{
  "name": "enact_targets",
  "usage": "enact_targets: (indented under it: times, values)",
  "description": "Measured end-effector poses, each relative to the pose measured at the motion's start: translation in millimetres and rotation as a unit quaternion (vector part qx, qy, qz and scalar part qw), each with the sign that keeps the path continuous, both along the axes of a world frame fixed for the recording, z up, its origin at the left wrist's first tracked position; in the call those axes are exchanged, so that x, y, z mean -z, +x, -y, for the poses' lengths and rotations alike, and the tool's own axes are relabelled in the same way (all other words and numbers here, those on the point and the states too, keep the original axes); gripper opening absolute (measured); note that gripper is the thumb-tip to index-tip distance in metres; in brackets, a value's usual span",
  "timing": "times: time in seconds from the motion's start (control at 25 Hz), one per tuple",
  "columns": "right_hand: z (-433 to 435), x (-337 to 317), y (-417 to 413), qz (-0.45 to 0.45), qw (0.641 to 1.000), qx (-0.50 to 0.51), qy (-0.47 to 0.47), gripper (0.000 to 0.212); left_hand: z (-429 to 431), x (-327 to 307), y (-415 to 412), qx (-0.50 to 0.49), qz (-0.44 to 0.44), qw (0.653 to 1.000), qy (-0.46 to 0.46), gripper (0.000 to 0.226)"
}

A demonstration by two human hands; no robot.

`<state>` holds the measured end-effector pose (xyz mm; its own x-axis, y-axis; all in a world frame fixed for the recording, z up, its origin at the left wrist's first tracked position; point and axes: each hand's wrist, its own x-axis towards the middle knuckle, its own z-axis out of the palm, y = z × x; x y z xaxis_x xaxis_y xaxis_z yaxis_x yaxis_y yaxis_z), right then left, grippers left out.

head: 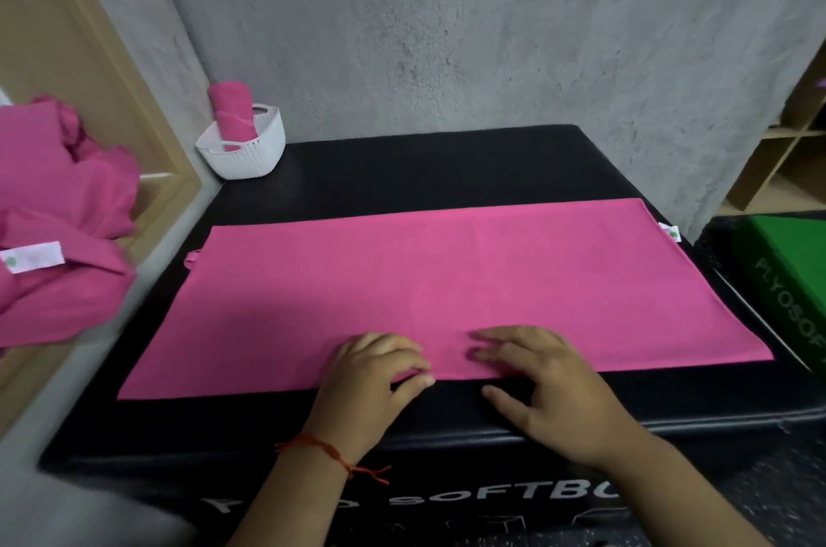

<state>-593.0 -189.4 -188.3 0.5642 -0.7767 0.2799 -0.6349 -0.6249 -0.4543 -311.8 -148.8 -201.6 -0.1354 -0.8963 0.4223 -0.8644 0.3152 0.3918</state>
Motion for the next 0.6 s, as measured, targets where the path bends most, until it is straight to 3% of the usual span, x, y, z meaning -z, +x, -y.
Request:
enact_targets:
  times: [0.28, 0.6]
  values:
    - [13, 9, 13, -0.020, 0.999, -0.008, -0.046, 0.023, 10, 0, -21, 0.038, 0.029, 0.999, 0.005, 0.029]
    - [15, 8, 19, 0.004, 0.999, 0.002, -0.054, 0.014, 15, 5, -34, 0.033, 0.067, 0.997, -0.022, 0.011]
